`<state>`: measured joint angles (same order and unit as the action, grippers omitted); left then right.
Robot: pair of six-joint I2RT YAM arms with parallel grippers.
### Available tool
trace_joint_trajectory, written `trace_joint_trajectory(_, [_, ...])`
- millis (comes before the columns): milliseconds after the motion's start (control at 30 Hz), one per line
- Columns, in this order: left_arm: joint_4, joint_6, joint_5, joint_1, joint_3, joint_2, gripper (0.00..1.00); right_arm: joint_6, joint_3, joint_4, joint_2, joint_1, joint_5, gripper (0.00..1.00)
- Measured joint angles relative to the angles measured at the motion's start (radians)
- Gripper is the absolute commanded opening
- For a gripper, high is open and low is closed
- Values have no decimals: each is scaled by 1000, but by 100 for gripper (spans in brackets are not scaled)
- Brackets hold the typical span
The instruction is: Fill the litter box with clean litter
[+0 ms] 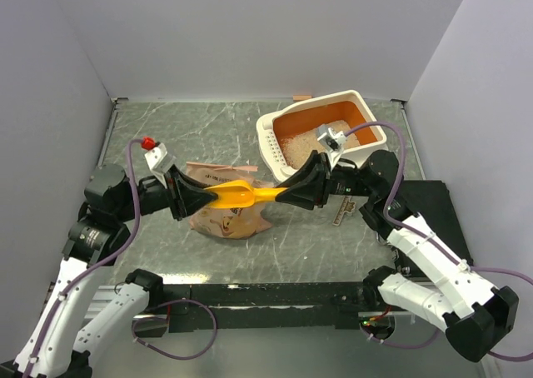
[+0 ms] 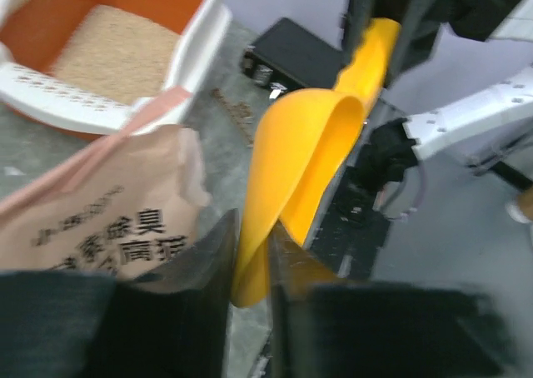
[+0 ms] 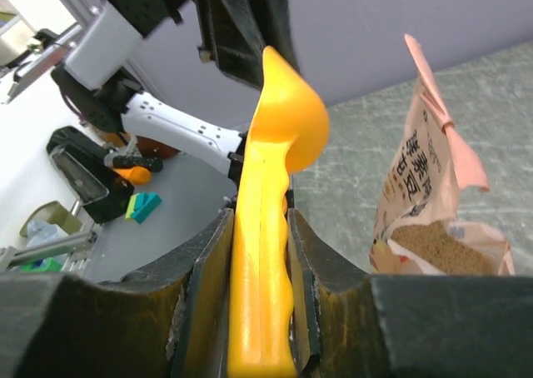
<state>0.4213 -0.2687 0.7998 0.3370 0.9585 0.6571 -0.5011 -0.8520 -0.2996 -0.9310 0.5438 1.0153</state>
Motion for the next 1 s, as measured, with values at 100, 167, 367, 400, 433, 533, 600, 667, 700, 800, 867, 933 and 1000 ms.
trace_joint_trajectory(100, [36, 20, -98, 0, 50, 25, 59, 45, -10, 104, 22, 6, -51, 0])
trace_joint_trajectory(167, [59, 40, -180, 0, 94, 43, 62, 81, -45, 204, 38, 6, -104, 0])
trace_joint_trajectory(367, [80, 113, -352, 0, 185, 92, 69, 183, -173, 471, 121, 6, -297, 0])
trace_joint_trajectory(400, [82, 127, -367, 0, 195, 106, 69, 195, -191, 515, 139, 6, -330, 0])
trace_joint_trajectory(433, [85, 143, -381, 0, 208, 124, 69, 207, -203, 548, 153, 6, -357, 0])
trace_joint_trajectory(533, [108, 212, -439, 30, 253, 208, 69, 238, -251, 676, 190, 6, -461, 0])
trace_joint_trajectory(600, [122, 264, -481, 66, 275, 259, 69, 246, -263, 735, 206, 6, -507, 0])
trace_joint_trajectory(667, [131, 313, -520, 107, 287, 312, 69, 246, -264, 782, 223, 6, -536, 0])
trace_joint_trajectory(700, [141, 343, -541, 129, 291, 341, 70, 245, -263, 807, 235, 6, -548, 0])
trace_joint_trajectory(800, [181, 419, -586, 185, 296, 411, 70, 244, -249, 854, 259, 6, -570, 0])
trace_joint_trajectory(867, [212, 463, -602, 204, 299, 437, 70, 240, -223, 869, 277, 6, -573, 0])
trace_joint_trajectory(933, [251, 499, -613, 214, 316, 453, 70, 237, -195, 885, 296, 6, -573, 0])
trace_joint_trajectory(1000, [289, 531, -620, 222, 347, 459, 70, 236, -171, 896, 313, 6, -571, 0])
